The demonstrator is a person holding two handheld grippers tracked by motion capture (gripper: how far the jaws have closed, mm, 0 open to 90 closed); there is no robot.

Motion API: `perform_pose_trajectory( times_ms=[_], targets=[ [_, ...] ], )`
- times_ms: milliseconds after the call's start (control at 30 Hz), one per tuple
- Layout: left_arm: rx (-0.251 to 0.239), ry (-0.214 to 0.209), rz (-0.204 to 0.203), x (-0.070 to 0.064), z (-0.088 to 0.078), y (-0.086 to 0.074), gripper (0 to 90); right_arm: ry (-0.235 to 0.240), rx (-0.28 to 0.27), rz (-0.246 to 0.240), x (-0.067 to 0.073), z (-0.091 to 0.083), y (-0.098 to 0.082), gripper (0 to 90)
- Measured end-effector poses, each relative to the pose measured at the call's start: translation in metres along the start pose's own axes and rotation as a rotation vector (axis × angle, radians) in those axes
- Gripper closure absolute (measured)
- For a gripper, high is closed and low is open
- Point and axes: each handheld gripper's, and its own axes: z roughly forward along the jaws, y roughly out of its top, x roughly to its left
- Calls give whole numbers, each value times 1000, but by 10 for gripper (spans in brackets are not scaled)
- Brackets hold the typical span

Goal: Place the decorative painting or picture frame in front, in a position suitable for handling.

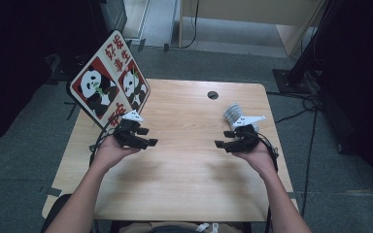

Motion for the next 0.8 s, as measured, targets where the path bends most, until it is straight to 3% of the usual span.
perform_pose_trajectory(
  times_ms=[267, 600, 800],
  targets=[
    [9, -6, -6, 0, 0, 0, 370, -3, 23, -12, -1, 3, -1, 362],
    [3, -33, -36, 0, -4, -3, 383, 38, 23, 1, -3, 7, 3, 386],
    [-3, -29, -36, -1, -8, -3, 383, 27, 30, -6, -1, 7, 4, 374]
  ],
)
